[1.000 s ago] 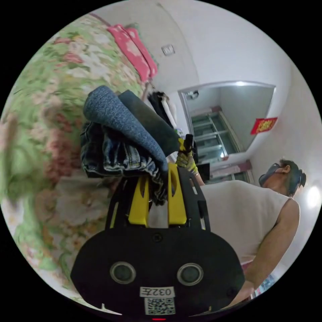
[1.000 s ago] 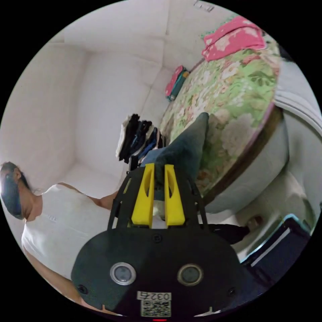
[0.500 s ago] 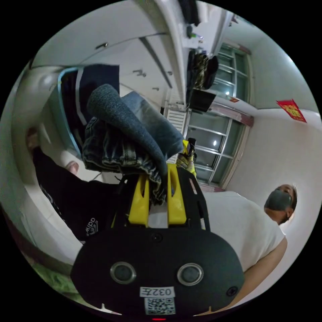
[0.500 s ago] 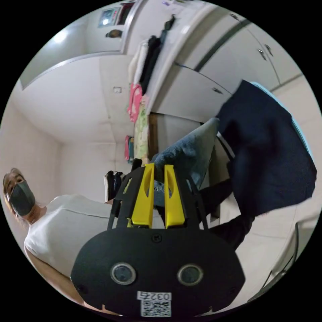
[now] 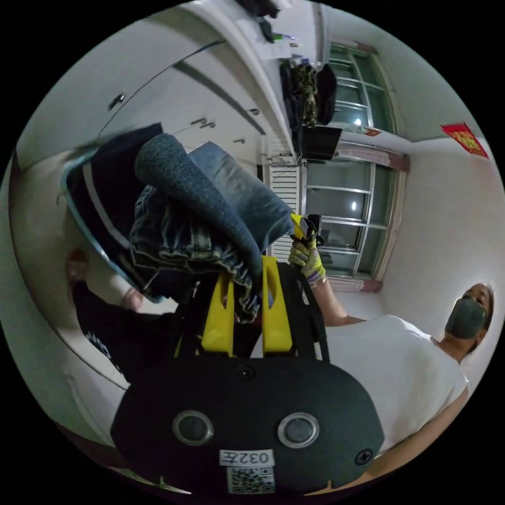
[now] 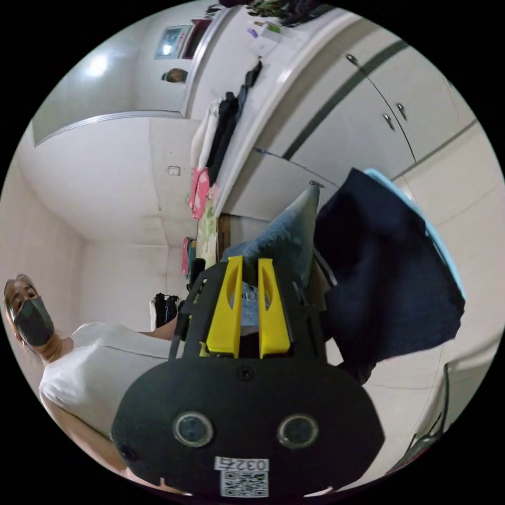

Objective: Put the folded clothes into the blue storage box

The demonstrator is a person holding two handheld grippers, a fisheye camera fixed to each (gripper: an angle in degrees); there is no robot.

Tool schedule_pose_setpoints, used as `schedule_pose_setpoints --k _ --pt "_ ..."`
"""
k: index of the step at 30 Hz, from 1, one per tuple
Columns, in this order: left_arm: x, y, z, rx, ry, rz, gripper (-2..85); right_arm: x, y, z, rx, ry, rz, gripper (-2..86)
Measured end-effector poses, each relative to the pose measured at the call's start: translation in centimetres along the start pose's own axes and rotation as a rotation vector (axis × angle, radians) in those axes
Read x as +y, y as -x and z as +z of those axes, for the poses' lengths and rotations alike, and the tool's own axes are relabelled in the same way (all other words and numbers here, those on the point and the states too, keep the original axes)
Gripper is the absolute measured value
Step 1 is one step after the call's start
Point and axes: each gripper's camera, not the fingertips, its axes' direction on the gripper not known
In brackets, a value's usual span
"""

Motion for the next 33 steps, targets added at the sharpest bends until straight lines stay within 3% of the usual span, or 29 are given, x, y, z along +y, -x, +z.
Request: schedule_pose_setpoints --k 7,9,12,14,16,18,23,33 --pt "-5.8 -5.2 -1.7 -0.001 -0.089 0.087 4.3 -13.8 -1.8 1.6 0.08 -0.158 -0.062 6.6" --pt "-7.2 -2.0 0.0 -0.057 -0.066 -0.001 5.0 -16.1 -6.6 2.7 0.194 -0.171 0.098 9.2" --pt "-7.8 7.2 2.6 -0.359 0.09 -0.304 2.7 -16.3 -14.7 5.4 0.285 -0.117 0.351 9.1" --pt "-5.3 11.9 1.9 -0.348 0.116 -0.501 -0.5 -13.8 -17.9 7.4 0.21 -0.116 0.413 7.8" --pt "-3.5 12.3 0.6 -0.272 0.061 -0.542 -0.9 -11.3 -19.6 9.0 0.243 -0.075 0.461 7.7" --pt "-2.6 11.3 -0.4 -0.237 0.052 -0.524 -0.9 -8.2 -21.6 10.3 0.252 -0.052 0.528 7.3" --pt "-3.4 6.4 -0.8 -0.311 0.233 -0.368 -0.9 -0.8 -25.1 12.5 0.183 -0.112 0.715 6.5" --pt "-8.3 -2.0 1.3 -0.341 0.446 -0.072 -0.9 0.2 -22.3 15.7 0.179 -0.284 0.634 3.9"
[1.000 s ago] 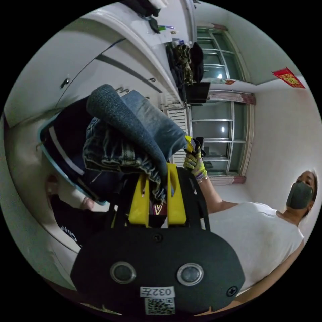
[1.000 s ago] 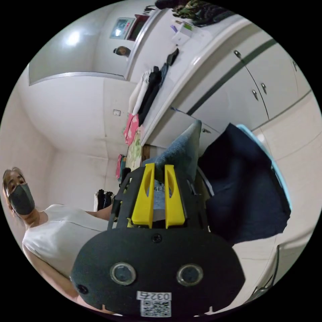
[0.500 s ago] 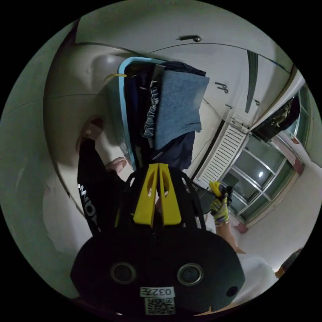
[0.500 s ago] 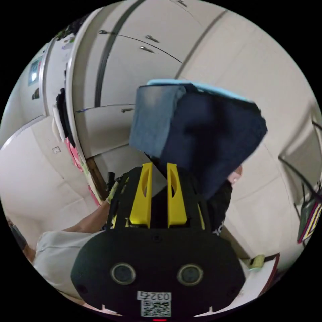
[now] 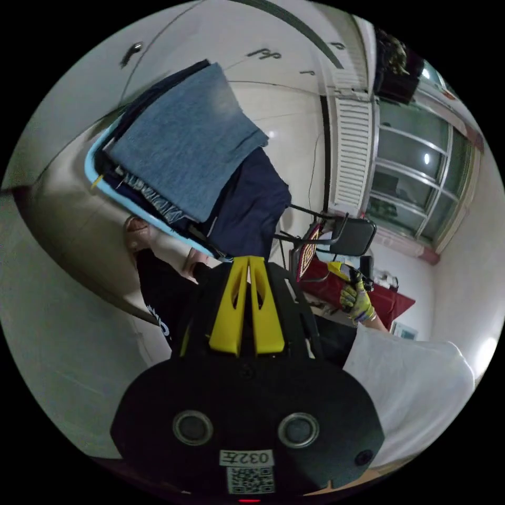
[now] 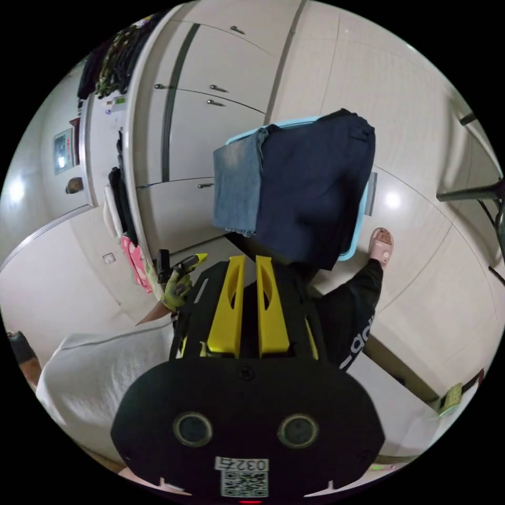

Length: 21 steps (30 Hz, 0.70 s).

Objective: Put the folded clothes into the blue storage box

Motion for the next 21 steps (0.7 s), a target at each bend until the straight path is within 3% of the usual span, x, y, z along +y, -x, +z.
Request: schedule_pose_setpoints --k 8,12,21 --pt "-1.8 -5.3 2.7 -0.195 0.203 0.231 -0.9 3.7 -2.5 3.0 -0.119 -0.039 -0.065 -0.9" --pt "-1.0 -5.3 5.3 -0.216 0.242 0.169 -0.9 5.8 -6.8 1.2 -0.147 -0.083 -0.088 -1.0" --pt "5.6 -9.5 17.3 -0.249 0.176 0.048 -0.9 14.0 -24.9 -7.1 -0.258 -0.185 -0.157 -1.0"
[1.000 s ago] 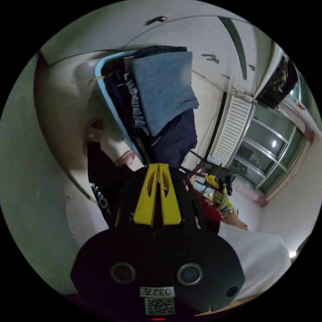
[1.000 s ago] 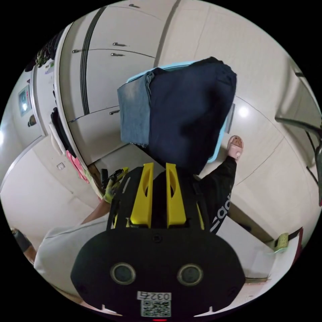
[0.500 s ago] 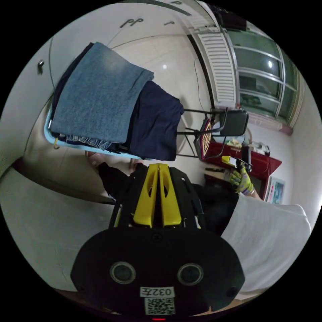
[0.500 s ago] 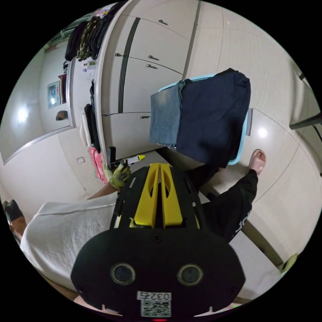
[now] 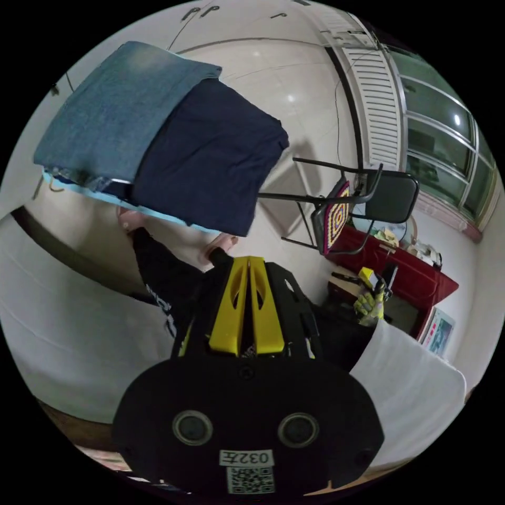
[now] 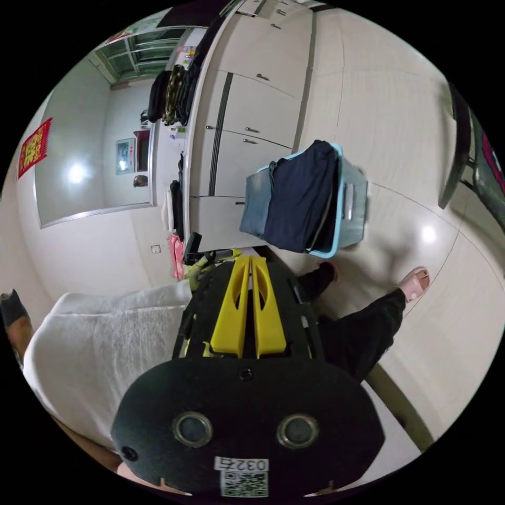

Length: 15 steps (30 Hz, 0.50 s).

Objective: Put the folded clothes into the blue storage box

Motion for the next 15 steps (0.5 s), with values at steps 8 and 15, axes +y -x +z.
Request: schedule_pose_setpoints --k 8,15 --pt "-1.0 -14.3 12.9 0.103 0.059 0.136 -0.9 11.7 -9.5 -16.7 0.094 -0.118 -0.075 -1.0" --pt "-3.5 -19.7 17.0 -0.039 0.155 0.313 -0.9 17.6 -15.8 -22.7 0.042 -0.295 -0.06 -1.0"
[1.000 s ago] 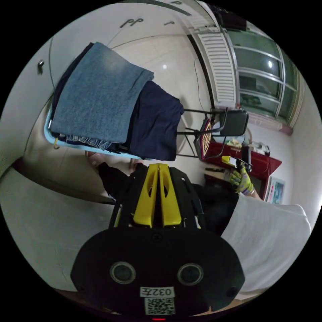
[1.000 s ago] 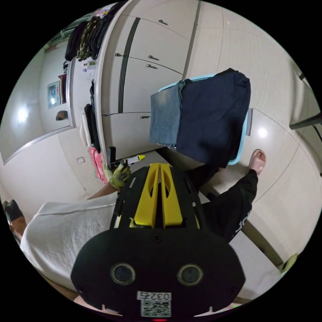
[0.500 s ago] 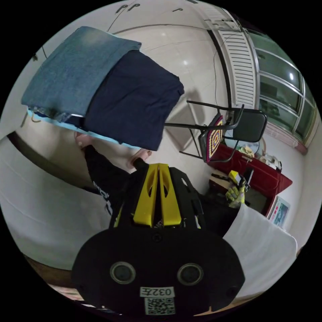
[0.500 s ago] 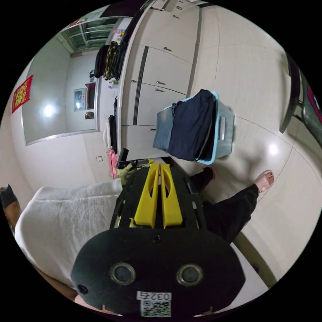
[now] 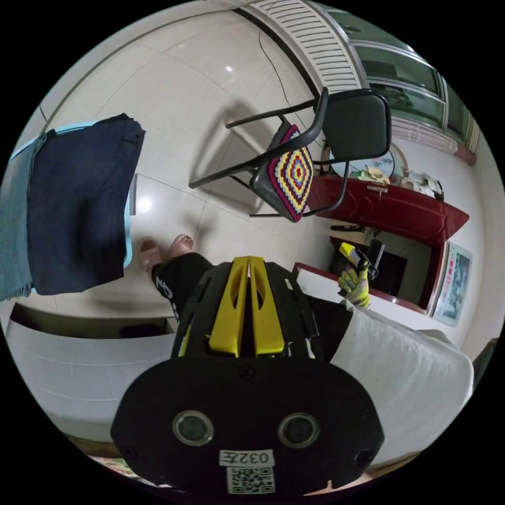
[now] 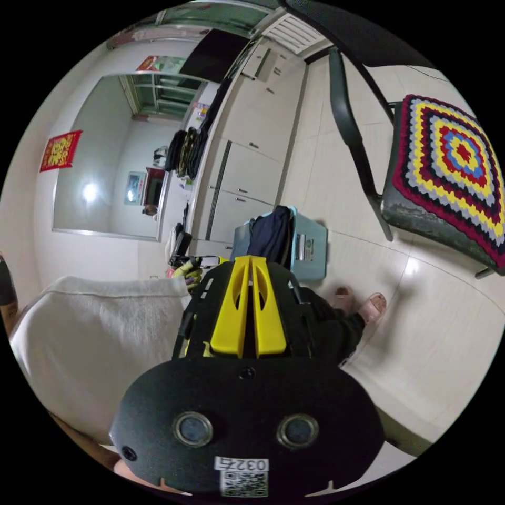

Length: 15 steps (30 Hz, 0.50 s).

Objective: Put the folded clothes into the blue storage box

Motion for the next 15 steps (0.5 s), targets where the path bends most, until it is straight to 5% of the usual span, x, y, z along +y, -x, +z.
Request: schedule_pose_setpoints --k 6,15 --pt "-0.9 5.6 1.3 0.061 -0.094 -0.137 -0.9 2.1 -3.1 -3.2 -0.065 -0.041 0.009 -1.0" --pt "-6.7 16.1 -2.8 0.145 -0.305 -0.28 -0.9 -7.1 1.0 -7.4 0.075 -0.006 -0.3 -1.0"
